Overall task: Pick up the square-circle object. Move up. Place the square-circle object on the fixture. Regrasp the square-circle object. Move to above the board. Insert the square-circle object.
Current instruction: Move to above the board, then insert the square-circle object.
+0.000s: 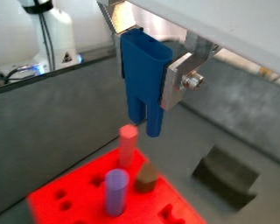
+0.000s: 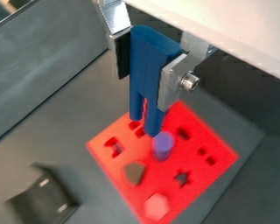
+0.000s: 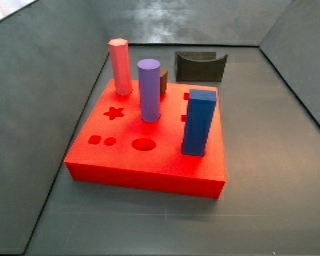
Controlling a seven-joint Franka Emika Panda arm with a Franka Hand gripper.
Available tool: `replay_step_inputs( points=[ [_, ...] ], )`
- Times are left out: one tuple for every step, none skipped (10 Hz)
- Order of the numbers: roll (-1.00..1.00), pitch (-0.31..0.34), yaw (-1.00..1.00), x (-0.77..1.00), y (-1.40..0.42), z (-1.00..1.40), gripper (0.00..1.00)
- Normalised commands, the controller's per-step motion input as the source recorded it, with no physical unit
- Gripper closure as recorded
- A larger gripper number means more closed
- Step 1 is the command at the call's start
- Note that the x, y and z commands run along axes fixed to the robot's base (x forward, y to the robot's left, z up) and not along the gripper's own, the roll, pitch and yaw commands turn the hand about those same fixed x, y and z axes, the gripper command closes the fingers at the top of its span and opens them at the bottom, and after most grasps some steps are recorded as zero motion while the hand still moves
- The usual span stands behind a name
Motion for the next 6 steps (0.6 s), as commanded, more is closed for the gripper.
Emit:
replay_step_inputs(
  points=[
    [-0.83,-0.077,-0.08,-0.19,-0.12,0.0,1.0],
    [-0.52,-0.042,-0.04,-0.1,-0.06,0.0,1.0],
    [-0.32,-0.029,-0.02,-0.06,-0.03,0.0,1.0],
    [-0.21,-0.02,-0.02,-0.03,-0.01,0.0,1.0],
    [0.0,0.003,0.0,0.0,0.0,-0.03,1.0],
    [0.0,0.0,0.02,-0.04,0.0,0.0,1.0]
  ],
)
